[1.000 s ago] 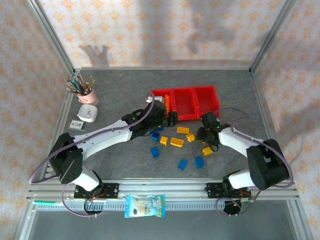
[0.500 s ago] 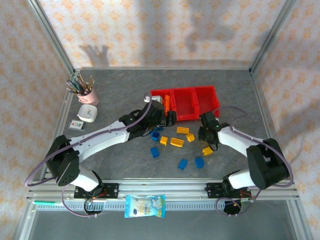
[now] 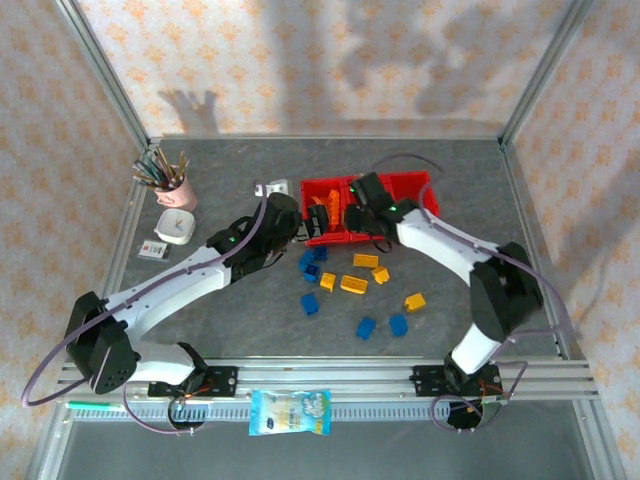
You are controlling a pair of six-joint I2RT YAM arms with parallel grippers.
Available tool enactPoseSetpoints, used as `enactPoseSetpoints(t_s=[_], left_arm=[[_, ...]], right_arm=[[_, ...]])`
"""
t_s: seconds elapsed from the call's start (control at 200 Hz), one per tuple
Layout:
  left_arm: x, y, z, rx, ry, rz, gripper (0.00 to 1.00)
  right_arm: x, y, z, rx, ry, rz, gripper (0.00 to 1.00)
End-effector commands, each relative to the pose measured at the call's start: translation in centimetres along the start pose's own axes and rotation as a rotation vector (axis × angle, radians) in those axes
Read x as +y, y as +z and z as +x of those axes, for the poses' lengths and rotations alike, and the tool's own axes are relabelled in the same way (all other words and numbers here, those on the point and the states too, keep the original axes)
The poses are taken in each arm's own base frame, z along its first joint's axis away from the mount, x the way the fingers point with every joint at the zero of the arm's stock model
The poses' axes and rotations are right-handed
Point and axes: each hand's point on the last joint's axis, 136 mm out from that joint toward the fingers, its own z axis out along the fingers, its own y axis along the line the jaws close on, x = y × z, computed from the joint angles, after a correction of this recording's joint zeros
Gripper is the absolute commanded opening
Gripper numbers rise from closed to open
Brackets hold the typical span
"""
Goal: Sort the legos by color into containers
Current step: Place the lego in the container.
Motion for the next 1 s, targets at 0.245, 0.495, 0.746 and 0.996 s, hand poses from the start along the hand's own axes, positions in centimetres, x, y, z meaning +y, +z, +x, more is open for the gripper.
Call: enactPoseSetpoints(t_s=[0.245, 0.495, 0.746, 0.996], left_arm=[[3.9, -1.9, -0.6, -0.049, -0.037, -0.088, 0.99], [3.2, -1.0, 0.0, -0.019, -0.02, -0.056, 0.99], [2.5, 0.2, 0.3, -0.003, -0.026, -0.036, 0.99], [2.0, 0.5, 0.4, 0.011, -0.021, -0.022, 0.99]], right_arm=[[2.3, 1.9, -5.8, -0.092, -0.043, 0.043, 0.25], [-4.1, 2.4, -6.7, -0.083, 0.061, 0.119, 0.24], [-6.1, 5.1, -6.9, -0.059, 0.049, 0.17, 0.38], [-6.1, 2.3, -8.7, -0.101, 0.026, 0.185, 0.54]])
